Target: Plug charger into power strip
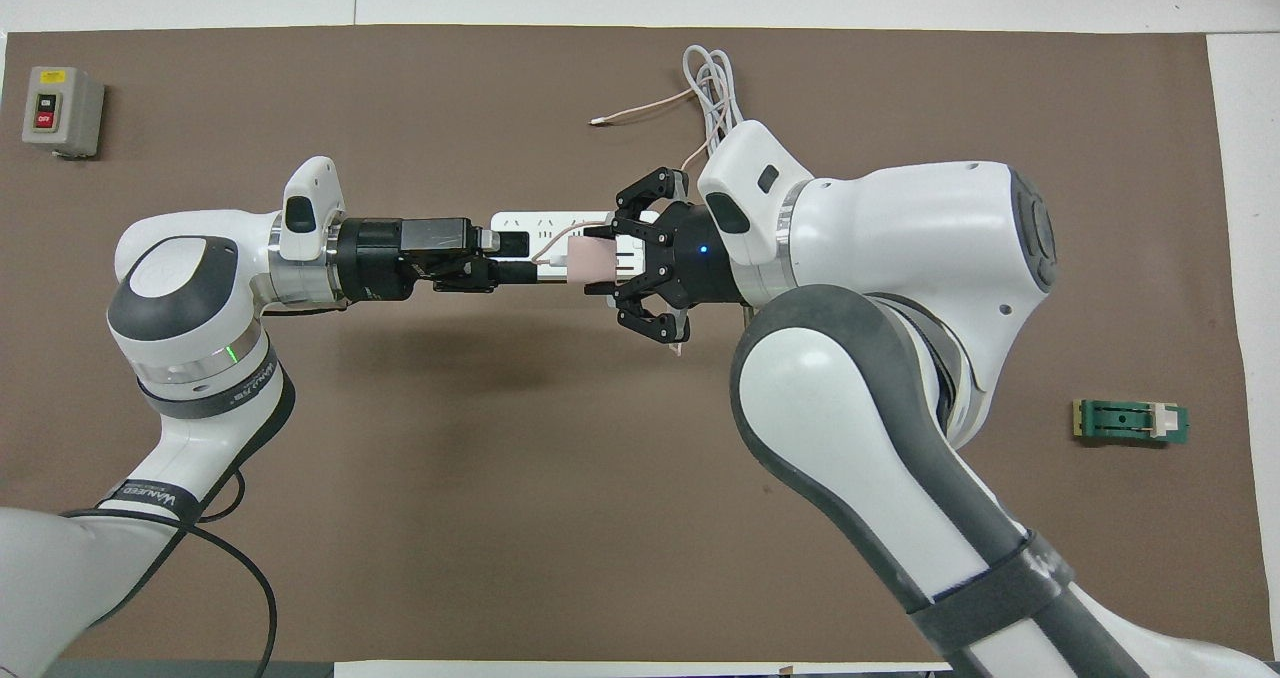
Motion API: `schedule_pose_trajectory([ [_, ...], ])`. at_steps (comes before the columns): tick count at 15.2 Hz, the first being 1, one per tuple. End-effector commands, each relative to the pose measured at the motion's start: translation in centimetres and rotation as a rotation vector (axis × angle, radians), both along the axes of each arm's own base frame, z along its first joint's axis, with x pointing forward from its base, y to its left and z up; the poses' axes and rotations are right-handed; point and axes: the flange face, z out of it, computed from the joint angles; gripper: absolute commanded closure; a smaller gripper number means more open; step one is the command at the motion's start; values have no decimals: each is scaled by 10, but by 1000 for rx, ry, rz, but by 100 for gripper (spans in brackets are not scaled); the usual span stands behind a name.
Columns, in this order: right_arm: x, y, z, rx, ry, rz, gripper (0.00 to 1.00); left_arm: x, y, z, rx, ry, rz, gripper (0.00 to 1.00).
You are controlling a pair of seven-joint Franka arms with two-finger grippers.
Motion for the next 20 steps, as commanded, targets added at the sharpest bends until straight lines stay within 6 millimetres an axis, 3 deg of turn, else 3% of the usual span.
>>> schedule_pose_trajectory([
  [1, 0, 0, 4, 15, -5, 19, 100, -22, -5, 12, -4, -20, 10, 0],
  [12, 2, 2, 7, 25, -4, 13, 100, -35, -35, 22, -16, -26, 30, 0],
  [20, 4, -1, 6, 27, -1, 9, 100, -31, -41, 33, -19, -46, 50, 0],
])
